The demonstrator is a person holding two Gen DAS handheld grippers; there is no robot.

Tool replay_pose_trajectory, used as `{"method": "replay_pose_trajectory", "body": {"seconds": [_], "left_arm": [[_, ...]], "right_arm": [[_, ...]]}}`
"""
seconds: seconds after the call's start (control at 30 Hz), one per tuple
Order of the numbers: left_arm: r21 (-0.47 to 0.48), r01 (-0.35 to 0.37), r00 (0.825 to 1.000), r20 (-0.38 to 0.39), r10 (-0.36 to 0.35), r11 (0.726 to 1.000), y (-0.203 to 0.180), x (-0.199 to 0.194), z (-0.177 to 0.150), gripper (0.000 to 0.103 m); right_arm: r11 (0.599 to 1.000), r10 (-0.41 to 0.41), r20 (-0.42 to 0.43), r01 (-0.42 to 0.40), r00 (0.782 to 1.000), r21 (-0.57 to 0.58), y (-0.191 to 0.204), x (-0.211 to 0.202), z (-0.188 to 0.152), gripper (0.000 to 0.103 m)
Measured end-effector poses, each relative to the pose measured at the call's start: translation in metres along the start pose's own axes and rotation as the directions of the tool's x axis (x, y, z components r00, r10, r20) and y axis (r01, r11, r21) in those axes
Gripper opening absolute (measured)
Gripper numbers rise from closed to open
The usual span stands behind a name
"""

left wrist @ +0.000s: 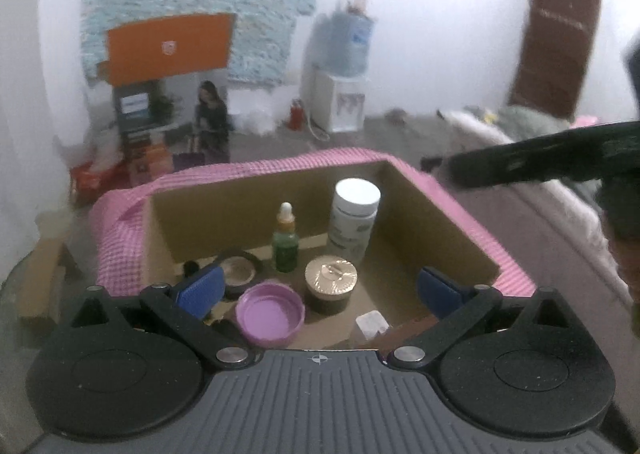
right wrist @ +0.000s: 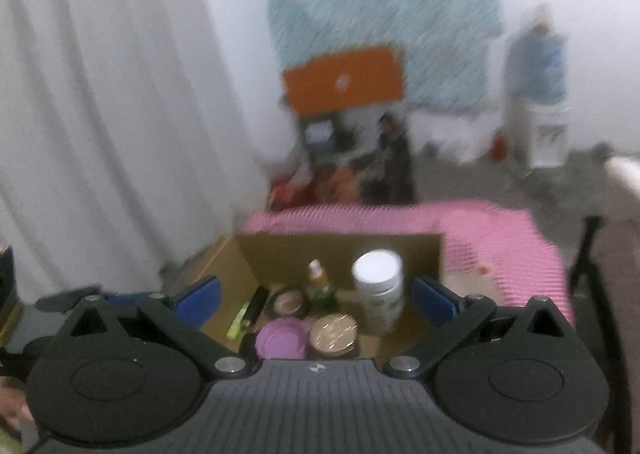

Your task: Organize rigid objects

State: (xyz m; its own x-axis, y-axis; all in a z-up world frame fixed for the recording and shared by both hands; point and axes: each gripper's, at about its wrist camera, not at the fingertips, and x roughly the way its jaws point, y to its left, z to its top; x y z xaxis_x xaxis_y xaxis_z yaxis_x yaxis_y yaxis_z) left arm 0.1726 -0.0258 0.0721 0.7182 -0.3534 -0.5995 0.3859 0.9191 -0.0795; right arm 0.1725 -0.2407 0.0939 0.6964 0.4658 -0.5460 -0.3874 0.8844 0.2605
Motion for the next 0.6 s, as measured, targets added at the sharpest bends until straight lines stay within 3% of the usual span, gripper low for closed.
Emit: {"method": "replay_pose_trajectory", "body": {"seconds": [0.13, 0.3, 0.47, 0.6], "left_arm": [[0.007, 0.032, 0.998, -0.059, -0.032, 0.999, -0.002, 0.033, 0.006, 0.093], [0.01, 0.055, 0.983, -0.177, -0.053, 0.998, 0.0, 0.078, 0.011, 0.07], [0.032, 0.052, 0.965, -0.259, -0.042, 0.998, -0.002, 0.105, 0.014, 0.065], [0.049, 0.061, 0.95, -0.31, -0.043, 0.997, -0.004, 0.12, 0.013, 0.065]], "right_arm": [[0.998, 0.008, -0.173, -0.018, 0.985, -0.058, -0.001, 0.059, 0.013, 0.092], [0.998, 0.037, -0.357, -0.052, 0.933, -0.031, -0.014, 0.127, 0.024, 0.074], [0.999, 0.028, -0.487, -0.041, 0.873, -0.015, -0.023, 0.178, 0.02, 0.061], [0.999, 0.044, -0.541, -0.047, 0.84, 0.008, -0.029, 0.2, 0.012, 0.057]]}}
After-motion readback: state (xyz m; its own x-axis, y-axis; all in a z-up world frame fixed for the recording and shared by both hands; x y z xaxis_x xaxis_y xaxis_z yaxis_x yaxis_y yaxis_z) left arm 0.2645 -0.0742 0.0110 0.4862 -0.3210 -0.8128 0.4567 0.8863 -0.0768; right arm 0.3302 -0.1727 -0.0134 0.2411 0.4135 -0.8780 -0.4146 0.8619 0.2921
